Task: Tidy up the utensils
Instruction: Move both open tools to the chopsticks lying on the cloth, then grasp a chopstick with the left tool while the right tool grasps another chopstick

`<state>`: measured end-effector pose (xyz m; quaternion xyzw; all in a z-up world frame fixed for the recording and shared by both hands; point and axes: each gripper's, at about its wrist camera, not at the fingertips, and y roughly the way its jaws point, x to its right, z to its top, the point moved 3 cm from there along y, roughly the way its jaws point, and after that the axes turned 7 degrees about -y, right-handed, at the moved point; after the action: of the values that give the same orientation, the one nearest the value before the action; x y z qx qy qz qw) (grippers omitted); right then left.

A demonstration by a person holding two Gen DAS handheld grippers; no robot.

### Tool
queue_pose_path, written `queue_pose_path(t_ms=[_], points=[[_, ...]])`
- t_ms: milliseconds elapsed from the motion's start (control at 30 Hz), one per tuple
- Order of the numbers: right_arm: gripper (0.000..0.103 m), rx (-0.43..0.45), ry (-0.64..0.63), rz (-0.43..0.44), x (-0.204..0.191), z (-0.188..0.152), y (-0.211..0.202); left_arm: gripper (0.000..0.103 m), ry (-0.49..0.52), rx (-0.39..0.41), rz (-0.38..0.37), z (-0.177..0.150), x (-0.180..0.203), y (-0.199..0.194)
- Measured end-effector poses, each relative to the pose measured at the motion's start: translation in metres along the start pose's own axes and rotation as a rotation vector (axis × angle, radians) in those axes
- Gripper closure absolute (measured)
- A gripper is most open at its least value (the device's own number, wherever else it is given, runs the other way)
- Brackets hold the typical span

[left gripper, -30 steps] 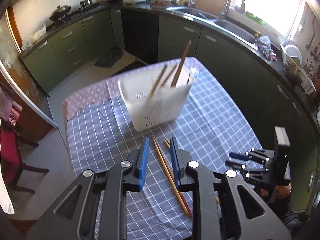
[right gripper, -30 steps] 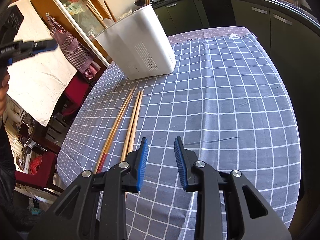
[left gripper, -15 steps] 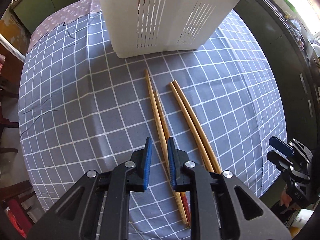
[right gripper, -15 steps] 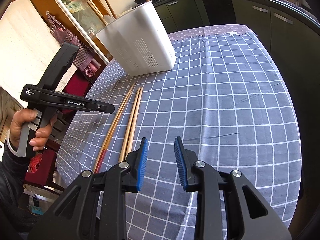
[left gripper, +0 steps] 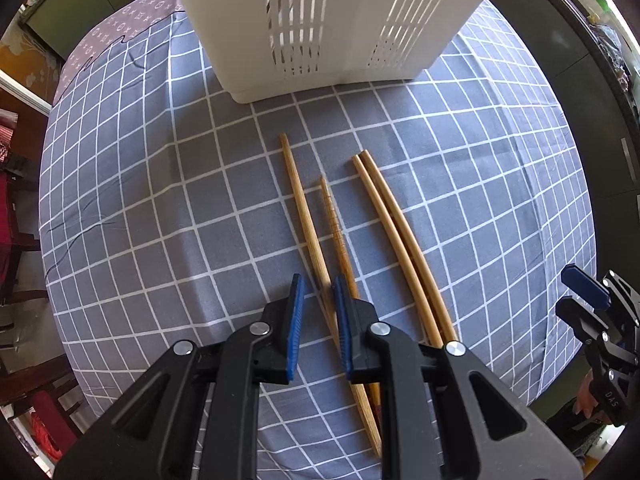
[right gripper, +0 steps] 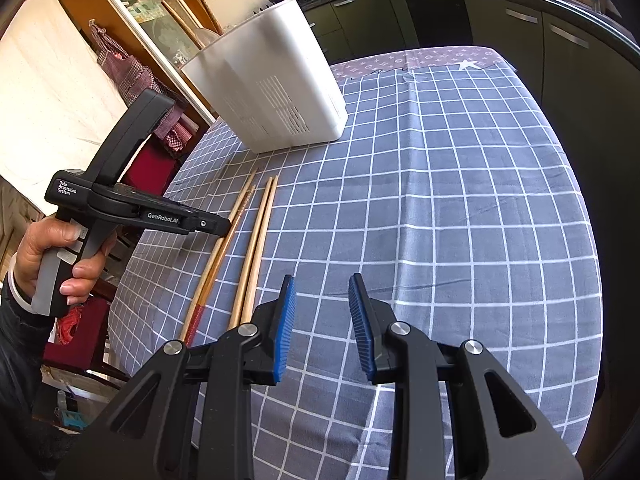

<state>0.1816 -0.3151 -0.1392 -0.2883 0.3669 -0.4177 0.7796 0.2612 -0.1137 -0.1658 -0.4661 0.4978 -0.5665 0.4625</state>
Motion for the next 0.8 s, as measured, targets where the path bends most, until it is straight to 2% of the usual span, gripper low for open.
queue_pose_path(t_ms=[133,167,367,500,800], points=[[0.074,-0.025,-0.045,0.005,-0.015,0.019,0.014,0.088,0.01,0.01,0.016,0.001,0.009,0.004],[0.074,-0.035,-0.058,-0.002,-0.019,0.023,0.019,0.092,0.012,0.012,0.022,0.001,0.009,0.004],[0.074,-0.111,-0.136,-0.037,-0.043,0.044,0.063,0.093,0.002,0.027,0.042,-0.006,-0.009,0.002],[0.084,-0.158,-0.157,-0.058,-0.051,0.052,0.088,0.093,-0.003,0.032,0.028,-0.01,-0.018,0.001],[0.084,-0.223,-0.181,-0.083,-0.06,0.06,0.115,0.092,0.035,0.054,0.022,-0.017,-0.028,0.003]])
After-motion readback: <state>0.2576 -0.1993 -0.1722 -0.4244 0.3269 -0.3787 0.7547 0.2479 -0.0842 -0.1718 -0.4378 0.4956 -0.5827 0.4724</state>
